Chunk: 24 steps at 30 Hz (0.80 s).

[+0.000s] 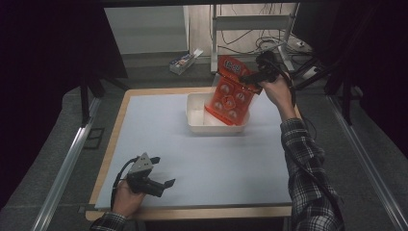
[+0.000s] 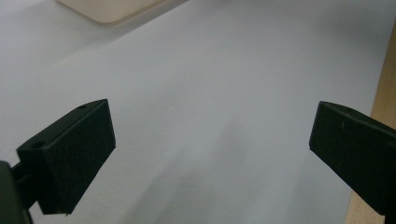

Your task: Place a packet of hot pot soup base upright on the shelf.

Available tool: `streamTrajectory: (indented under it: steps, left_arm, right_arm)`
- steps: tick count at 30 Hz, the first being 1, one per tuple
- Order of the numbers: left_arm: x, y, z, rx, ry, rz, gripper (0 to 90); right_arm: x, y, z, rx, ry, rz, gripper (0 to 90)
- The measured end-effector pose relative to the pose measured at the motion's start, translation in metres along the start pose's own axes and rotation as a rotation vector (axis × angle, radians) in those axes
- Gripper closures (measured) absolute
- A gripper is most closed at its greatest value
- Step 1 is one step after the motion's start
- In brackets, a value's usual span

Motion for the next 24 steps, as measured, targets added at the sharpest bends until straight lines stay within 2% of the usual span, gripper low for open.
streamTrajectory:
  steps: [4,10,18,24]
  left_arm:
    - [0.000,-0.001,0.000,0.000,-0.008,0.003,0.2]
    - [-0.001,0.000,-0.004,0.010,0.010,0.016,0.0]
    - [-0.001,0.002,-0.006,0.023,0.021,0.018,0.0]
    - [-0.001,0.003,-0.006,0.039,0.019,0.031,0.0]
  right_arm:
    - [-0.005,0.006,0.000,0.005,0.012,0.005,0.0]
    - [-0.010,0.017,-0.001,0.011,0.012,0.017,0.0]
    - [-0.017,0.032,-0.007,0.030,0.047,0.033,0.0]
    - [-0.024,0.045,-0.012,0.036,0.050,0.055,0.0]
Point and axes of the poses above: each handheld gripper's, and its own axes: y roughly backward along the jaws, x roughly out of its top, z roughly to its right, the point moved 2 cm from there along -y, roughly forward along the jaws, and after that the axes turned 3 degrees about -x, right-handed, at the moved point
